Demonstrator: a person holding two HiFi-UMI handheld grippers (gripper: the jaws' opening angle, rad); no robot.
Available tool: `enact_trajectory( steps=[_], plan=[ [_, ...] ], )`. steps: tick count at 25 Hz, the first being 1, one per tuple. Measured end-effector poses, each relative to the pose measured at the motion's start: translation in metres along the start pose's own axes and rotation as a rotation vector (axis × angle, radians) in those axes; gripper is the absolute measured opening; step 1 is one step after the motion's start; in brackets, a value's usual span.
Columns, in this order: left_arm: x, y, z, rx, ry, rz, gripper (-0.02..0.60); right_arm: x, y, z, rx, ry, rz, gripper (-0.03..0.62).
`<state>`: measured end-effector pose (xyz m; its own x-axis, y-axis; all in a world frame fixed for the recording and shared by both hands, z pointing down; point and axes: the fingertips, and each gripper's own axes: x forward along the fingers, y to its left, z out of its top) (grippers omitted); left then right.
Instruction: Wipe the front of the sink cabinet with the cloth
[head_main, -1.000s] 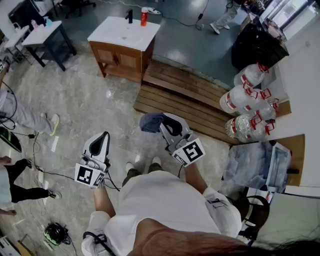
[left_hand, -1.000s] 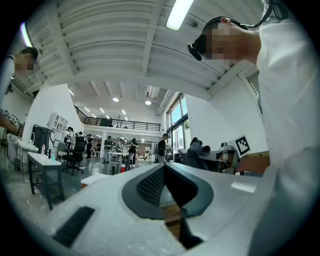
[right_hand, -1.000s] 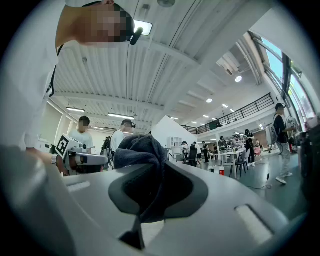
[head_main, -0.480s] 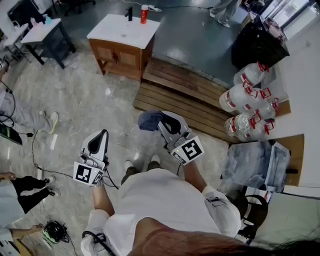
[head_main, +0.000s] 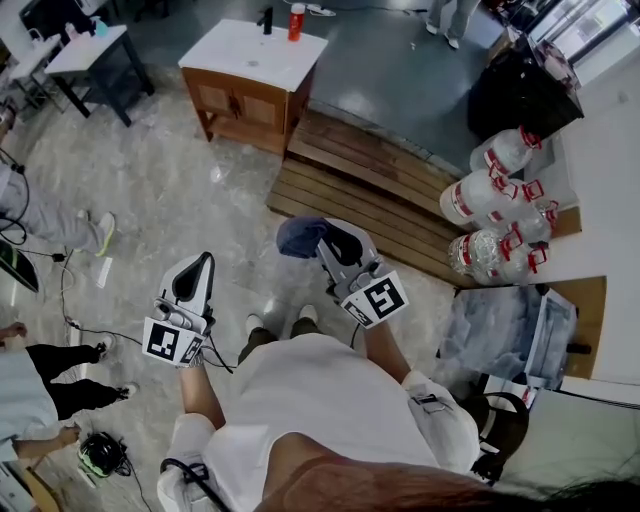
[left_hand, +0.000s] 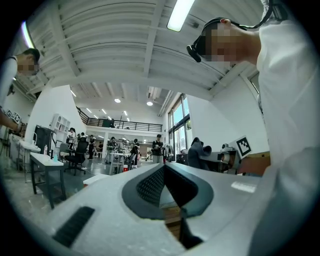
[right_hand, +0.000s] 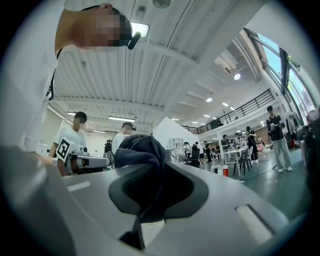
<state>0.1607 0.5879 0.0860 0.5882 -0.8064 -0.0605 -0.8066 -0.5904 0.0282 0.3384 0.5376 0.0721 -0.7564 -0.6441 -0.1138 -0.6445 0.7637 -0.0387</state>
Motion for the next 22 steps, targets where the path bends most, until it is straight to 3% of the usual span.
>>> enact_trajectory(
  steps=[15, 19, 22],
  plan=[
    [0.066, -0.009, -0.021, 0.022, 0.031, 0.073, 0.002, 0.016, -0.052, -0.026, 0.047, -0.005, 0.149, 0.054],
    [0.081, 0.019, -0.025, 0.019, 0.024, 0.076, 0.002, 0.044, -0.058, -0.040, 0.064, 0.003, 0.178, 0.054],
    [0.092, 0.063, -0.032, 0.022, 0.017, 0.069, 0.002, 0.084, -0.060, -0.053, 0.061, 0.014, 0.185, 0.054]
  ],
)
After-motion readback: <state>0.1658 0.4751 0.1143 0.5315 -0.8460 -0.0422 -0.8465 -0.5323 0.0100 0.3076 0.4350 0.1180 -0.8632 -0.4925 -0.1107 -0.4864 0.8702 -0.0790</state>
